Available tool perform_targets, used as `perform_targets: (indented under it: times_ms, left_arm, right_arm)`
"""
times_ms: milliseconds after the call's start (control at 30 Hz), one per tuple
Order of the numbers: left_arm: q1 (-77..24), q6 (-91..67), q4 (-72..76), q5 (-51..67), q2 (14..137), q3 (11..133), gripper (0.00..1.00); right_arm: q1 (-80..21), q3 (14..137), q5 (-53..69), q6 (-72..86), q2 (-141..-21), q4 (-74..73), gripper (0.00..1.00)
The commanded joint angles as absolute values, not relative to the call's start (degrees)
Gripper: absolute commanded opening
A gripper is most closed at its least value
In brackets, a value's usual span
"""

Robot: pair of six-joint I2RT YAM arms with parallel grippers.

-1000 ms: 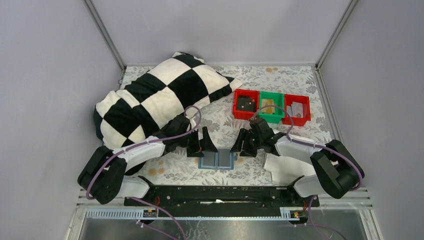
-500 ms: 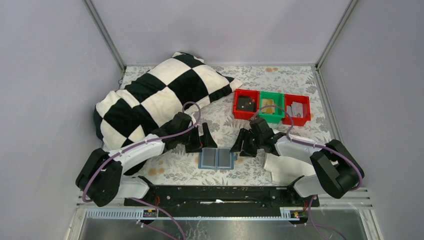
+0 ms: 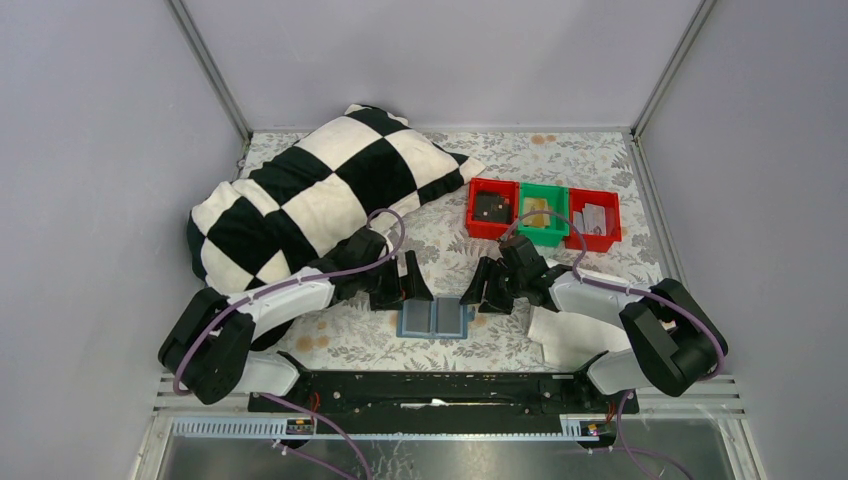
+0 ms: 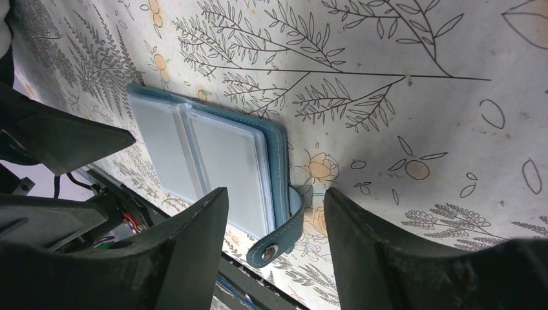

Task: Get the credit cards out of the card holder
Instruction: Remove the credit card from the card holder.

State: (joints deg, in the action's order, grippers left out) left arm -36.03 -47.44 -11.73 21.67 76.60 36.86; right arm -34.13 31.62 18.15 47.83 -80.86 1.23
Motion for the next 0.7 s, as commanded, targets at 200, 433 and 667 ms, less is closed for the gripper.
perform_targets:
  times_ms: [200,433,667]
  left_arm:
    - [-36.80,-46.67,-6.42,23.26,78.43,36.07,0.97]
    - [-37.35,-46.76,-5.71,23.66,79.73,36.22,0.97]
    - [-37.91,-46.12,-7.83,19.92,78.93,36.62,0.97]
  right_arm:
    - [-34.54,32.21,18.89,47.96,-81.55,2.56,0.63]
    - [-34.56,32.26,18.81,48.07,-81.50,2.59,0.63]
    - [-34.55,32.68,18.96,47.99,-81.85,2.56,0.63]
